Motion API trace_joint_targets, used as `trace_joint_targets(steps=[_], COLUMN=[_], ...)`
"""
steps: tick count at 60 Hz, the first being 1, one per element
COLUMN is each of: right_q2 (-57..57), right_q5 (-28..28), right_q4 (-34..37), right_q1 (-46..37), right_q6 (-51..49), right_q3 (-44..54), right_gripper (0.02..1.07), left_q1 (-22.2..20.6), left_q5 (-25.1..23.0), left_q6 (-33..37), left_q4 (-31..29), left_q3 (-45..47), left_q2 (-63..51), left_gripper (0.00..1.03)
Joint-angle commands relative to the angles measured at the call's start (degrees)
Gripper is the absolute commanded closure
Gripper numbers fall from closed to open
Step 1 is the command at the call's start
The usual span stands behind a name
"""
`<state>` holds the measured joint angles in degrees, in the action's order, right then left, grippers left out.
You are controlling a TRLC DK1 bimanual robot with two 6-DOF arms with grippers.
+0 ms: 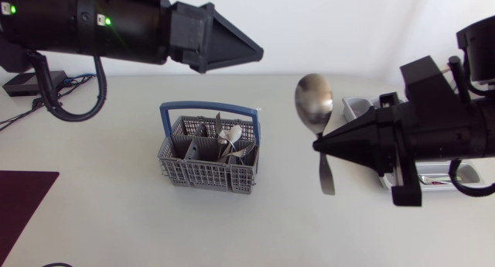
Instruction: Sort the cutlery from the basket into the organizer compartments.
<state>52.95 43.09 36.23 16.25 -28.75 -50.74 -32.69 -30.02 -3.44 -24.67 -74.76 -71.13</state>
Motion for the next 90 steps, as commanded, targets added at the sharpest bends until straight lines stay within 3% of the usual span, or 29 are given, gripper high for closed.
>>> trace_joint_targets(steps=[1,17,28,36,57,90], right_q2=[0.7,13.0,26.6,37.0,54.8,72.5], right_q5=[-1.3,-9.0,-19.4,-22.5,-33.2,-39.6], right_q4=[0.1,-11.6,-24.5,-27.7,-33.2,-27.9], right_q1=[-6.2,-25.2,-30.8,-34.4,-35.7,-35.9], right_q6=[-2.2,-2.9,0.5,2.9,6.5,7.8], right_q3=[-0.6,-4.1,-8.1,-14.6,-25.4,-37.9], right_gripper=[1.01,1.01,1.01,1.01,1.01,1.01], left_q1=[1.3,-2.4,-3.3,-4.5,-5.1,-5.2], left_q5=[2.3,15.0,20.7,23.3,24.9,25.4], left_q6=[0.2,12.4,15.9,17.3,18.6,19.6], left_q4=[-1.2,-7.3,-7.2,-7.0,-6.9,-6.9], left_q3=[-1.9,4.1,8.9,11.0,12.8,16.0], left_q2=[0.6,-0.1,-0.8,-0.9,-0.8,0.6], left_gripper=[0.20,0.20,0.20,0.20,0.20,0.21])
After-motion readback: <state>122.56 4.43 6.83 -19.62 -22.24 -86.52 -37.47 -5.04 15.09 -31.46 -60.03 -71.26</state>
